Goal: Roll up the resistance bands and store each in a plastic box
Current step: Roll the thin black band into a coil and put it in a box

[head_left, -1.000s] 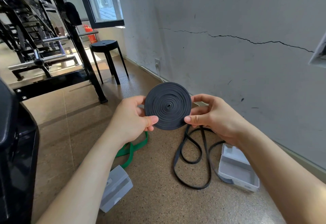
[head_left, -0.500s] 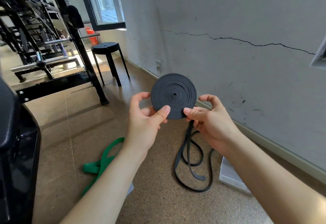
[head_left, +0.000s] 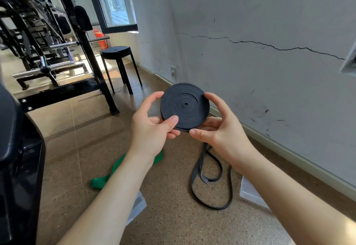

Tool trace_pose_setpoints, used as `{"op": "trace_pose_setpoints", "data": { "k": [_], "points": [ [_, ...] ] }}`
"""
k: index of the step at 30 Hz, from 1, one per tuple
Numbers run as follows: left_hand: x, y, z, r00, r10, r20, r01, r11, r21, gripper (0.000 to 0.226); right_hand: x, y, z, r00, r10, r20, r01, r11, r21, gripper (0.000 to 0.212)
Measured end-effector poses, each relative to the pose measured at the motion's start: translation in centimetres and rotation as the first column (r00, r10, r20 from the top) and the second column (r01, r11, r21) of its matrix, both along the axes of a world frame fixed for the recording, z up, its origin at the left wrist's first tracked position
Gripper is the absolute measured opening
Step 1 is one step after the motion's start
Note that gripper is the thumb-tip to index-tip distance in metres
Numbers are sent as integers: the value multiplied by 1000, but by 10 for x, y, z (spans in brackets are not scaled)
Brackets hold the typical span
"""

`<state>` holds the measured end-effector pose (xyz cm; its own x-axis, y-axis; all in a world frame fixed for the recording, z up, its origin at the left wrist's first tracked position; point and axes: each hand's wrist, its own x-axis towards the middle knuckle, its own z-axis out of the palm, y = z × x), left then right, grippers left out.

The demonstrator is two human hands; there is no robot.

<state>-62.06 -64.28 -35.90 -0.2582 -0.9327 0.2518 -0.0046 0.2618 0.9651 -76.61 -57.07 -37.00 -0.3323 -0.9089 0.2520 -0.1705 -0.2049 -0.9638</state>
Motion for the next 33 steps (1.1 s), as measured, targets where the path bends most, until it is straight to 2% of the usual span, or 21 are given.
{"op": "trace_pose_setpoints", "data": {
  "k": [5,11,15,22,26,33],
  "points": [
    [7,-7,2,999,-42,-1,42,998,41,61,-4,-3,-1,999,46,14,-46,998,37,97],
    [9,-9,-1,993,-115,-13,115,988,104,61,-5,-2,-1,987,16,162,-20,1000,24,80],
    [-3,3,-7,984,-174,-22,176,976,126,74,4,-4,-8,970,-5,244,11,1000,-22,72],
    [8,-7,3,991,-129,-41,133,986,99,82,-24,3,8,962,233,140,-252,958,139,82],
    [10,-8,3,985,-172,10,170,980,106,84,-28,2,8,974,182,133,-201,968,148,70],
    [12,-11,3,980,-194,35,191,978,77,85,-29,0,7,977,156,147,-178,972,153,66]
  ]
}}
